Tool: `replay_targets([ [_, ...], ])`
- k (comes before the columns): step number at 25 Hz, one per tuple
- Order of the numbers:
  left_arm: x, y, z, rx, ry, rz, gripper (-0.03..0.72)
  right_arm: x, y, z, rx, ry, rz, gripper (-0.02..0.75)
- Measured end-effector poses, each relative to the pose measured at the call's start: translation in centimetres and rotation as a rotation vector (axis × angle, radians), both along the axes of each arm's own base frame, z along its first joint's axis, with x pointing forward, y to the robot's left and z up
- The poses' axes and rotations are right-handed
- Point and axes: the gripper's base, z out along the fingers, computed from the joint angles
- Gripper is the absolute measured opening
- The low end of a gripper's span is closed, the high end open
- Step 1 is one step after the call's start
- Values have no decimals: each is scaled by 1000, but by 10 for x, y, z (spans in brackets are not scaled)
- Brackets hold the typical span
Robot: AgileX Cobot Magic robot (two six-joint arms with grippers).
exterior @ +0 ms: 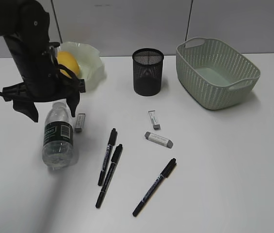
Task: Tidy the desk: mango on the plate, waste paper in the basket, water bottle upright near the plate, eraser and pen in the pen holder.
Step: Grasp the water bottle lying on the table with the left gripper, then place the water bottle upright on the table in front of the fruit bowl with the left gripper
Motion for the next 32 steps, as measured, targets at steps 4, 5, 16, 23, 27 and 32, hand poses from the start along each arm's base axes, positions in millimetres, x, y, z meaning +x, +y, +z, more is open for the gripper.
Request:
replay_targets([
  [4,5,-3,-17,-3,16,3,653,0,0,0,0,0,0,533],
  [5,6,-4,-20,-8,17,5,650,0,0,0,0,0,0,533],
  [16,13,-6,-43,-30,29,20,565,0,-1,0,-8,-1,-5,532],
  [23,12,-4,-41,-25,35,23,475,0,0,0,0,0,-1,532],
  [27,2,2,-23,-29,-17,6,475,0,-1,0,-7,-1,-5,532],
  [32,-27,27,17,-58,-173,-21,475,0,0,0,0,0,-1,532],
])
